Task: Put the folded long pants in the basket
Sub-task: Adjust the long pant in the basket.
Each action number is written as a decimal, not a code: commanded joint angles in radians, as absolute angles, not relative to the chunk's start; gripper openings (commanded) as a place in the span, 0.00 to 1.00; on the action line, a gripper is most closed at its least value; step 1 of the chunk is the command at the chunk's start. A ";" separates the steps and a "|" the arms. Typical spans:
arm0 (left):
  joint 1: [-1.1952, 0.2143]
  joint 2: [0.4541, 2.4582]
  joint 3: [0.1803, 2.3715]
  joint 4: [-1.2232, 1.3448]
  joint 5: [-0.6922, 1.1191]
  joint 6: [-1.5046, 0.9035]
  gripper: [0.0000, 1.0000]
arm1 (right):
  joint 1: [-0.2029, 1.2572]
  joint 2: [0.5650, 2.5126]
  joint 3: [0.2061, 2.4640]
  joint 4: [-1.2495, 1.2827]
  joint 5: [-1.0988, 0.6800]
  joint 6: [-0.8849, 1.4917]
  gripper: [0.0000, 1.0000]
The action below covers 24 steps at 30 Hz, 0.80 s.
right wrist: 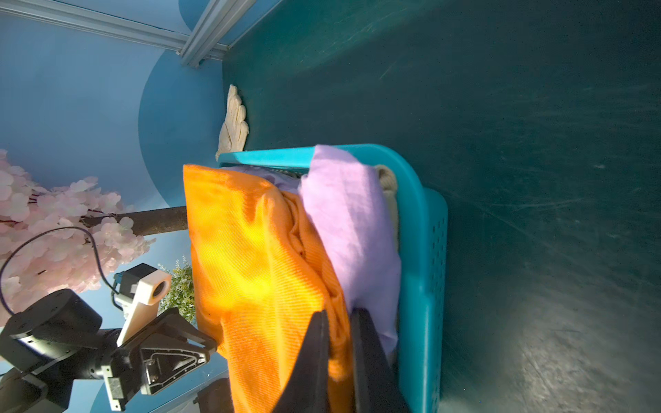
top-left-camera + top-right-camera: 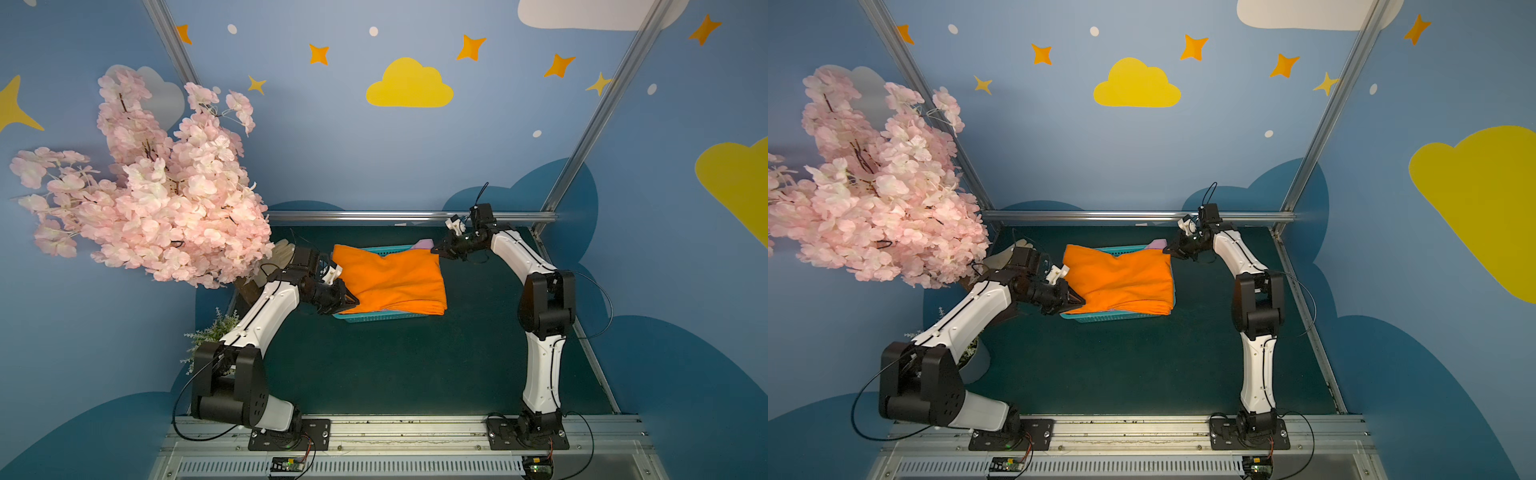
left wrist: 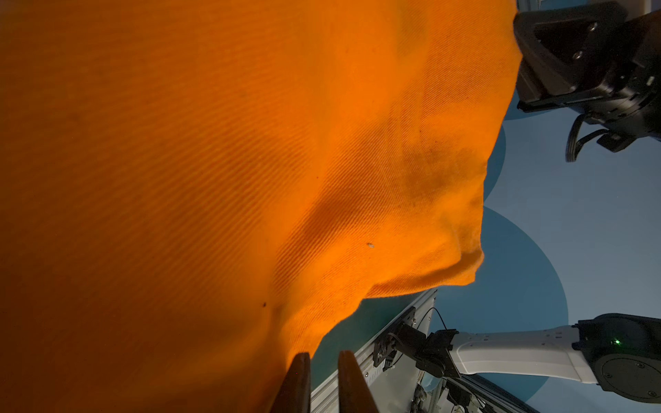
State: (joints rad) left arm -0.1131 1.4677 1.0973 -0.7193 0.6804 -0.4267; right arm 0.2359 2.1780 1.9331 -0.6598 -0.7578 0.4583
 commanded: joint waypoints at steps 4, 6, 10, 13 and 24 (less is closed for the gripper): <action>-0.109 1.465 1.091 -0.739 0.683 -0.403 0.19 | 0.230 2.170 2.010 -0.674 -0.776 0.460 0.29; -0.108 1.466 1.091 -0.742 0.683 -0.402 0.19 | 0.231 2.166 1.996 -0.681 -0.767 0.446 0.30; -0.108 1.465 1.091 -0.744 0.686 -0.400 0.19 | 0.237 2.145 1.964 -0.683 -0.764 0.431 0.29; -0.107 1.464 1.092 -0.744 0.687 -0.398 0.19 | 0.241 2.144 1.959 -0.686 -0.774 0.429 0.25; -0.105 1.459 1.087 -0.750 0.684 -0.394 0.19 | 0.261 2.171 2.006 -0.699 -0.791 0.426 0.00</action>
